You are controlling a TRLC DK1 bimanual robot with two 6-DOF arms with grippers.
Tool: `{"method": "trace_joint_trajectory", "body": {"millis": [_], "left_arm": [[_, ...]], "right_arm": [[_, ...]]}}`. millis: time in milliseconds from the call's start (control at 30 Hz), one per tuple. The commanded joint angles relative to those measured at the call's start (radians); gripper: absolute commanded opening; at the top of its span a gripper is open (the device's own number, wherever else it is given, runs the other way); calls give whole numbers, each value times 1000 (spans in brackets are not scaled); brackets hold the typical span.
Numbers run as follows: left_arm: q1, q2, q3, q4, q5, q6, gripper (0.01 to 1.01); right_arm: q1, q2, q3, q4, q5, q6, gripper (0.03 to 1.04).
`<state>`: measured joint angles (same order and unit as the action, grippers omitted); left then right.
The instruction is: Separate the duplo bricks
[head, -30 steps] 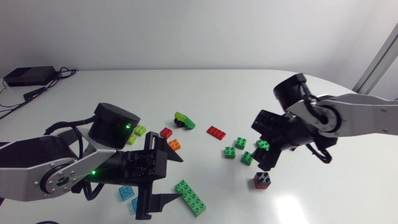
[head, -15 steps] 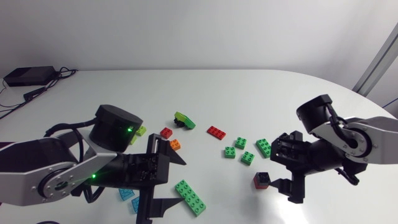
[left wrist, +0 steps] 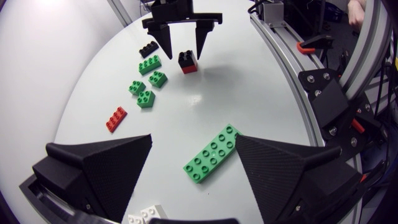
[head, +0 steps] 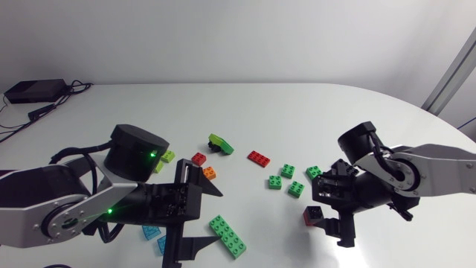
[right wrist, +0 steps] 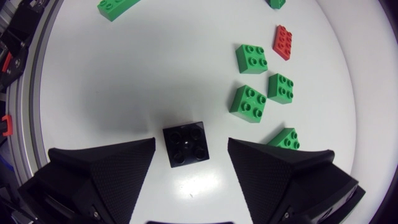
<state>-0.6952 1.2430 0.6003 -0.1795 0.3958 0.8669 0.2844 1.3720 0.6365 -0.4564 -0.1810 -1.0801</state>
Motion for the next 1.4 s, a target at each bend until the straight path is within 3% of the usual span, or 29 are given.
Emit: {"method": "trace_joint_trajectory", "body": {"millis": [0,200,433,600,967,1133,1367], "left_arm": [[-7,3,-14,-3,2,-2,931],[-9,7,-7,0,2,-3,931],[2,-14,-8,6,2,-19,931],[6,-34,-20,55,3,-46,931],[-64,-63,-140,508,-221,-240,926],[-121,-11,-174,690,-365,-264,910],[-161,78,-188,861,-459,-299,905]], "right_arm": [[7,15,-23,1,-6,-49,639],[7,-7,-21,-62,-37,-76,252],[6,-114,37,-174,-110,-58,252],[-1,-166,144,-232,-198,65,252],[13,-53,404,-275,-377,463,251],[45,-1,460,-272,-439,585,251],[70,21,500,-211,-491,720,251]]}}
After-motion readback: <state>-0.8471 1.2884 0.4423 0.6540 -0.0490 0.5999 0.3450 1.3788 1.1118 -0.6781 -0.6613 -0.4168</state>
